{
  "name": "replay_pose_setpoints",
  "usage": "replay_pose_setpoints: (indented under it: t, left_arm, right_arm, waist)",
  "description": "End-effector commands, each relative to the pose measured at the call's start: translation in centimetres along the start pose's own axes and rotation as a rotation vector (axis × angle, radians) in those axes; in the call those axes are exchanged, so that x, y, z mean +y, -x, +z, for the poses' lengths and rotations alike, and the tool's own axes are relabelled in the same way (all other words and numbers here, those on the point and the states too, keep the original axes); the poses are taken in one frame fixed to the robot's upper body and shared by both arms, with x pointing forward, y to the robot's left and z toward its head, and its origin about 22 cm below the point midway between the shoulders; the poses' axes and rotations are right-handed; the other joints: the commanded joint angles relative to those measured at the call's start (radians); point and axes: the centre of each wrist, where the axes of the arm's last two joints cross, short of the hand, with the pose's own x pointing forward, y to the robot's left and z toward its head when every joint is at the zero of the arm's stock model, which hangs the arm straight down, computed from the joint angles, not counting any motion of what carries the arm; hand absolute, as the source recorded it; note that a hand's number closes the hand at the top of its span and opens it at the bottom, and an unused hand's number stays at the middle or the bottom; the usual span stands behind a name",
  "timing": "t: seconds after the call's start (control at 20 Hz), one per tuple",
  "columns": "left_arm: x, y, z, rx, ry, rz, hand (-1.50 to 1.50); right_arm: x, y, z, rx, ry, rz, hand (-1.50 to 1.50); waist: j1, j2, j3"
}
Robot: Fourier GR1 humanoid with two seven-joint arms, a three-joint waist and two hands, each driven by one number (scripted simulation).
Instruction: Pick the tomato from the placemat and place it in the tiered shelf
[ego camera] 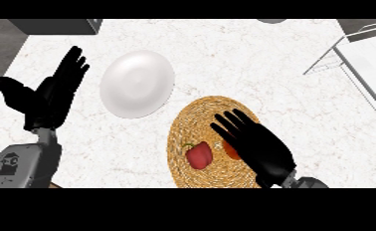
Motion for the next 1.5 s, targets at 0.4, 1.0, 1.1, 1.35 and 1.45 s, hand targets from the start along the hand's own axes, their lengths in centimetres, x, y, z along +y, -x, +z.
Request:
replay_pose_setpoints:
  t: [0.4, 1.0, 1.1, 1.35, 1.45]
  left_arm:
    - [0.6, -0.1, 0.3, -0.015, 0.001, 0.013, 0.00]
    - [0.0, -0.2, 0.2, 0.001, -0.008, -0.008, 0.00]
    - [-0.9, 1.2, 0.3, 0.007, 0.013, 0.021, 0.00]
    - [1.4, -0.8, 0.2, 0.021, -0.020, -0.008, 0.00]
    - [1.6, 0.7, 1.0, 0.029, -0.045, -0.002, 0.00]
  right_arm:
    - [2.8, 0.9, -1.4, 0.014, -0.075, -0.015, -1.50]
    - [5.0, 1.5, -3.6, -0.102, 0.093, 0.059, 1.50]
    - [4.4, -2.1, -4.9, -0.113, 0.121, 0.023, 1.50]
    - [6.1, -2.7, -1.2, 0.238, 0.041, -0.228, 1.50]
    - [8.0, -3.6, 0.6, 0.396, -0.012, -0.302, 1.50]
  waist:
    - [-0.001, -0.001, 0.000]
    - [0.001, 0.000, 0.000]
    - [0.000, 0.000, 0.000]
    - [-0.029, -0.008, -0.001]
    - [-0.051, -0.010, -0.002]
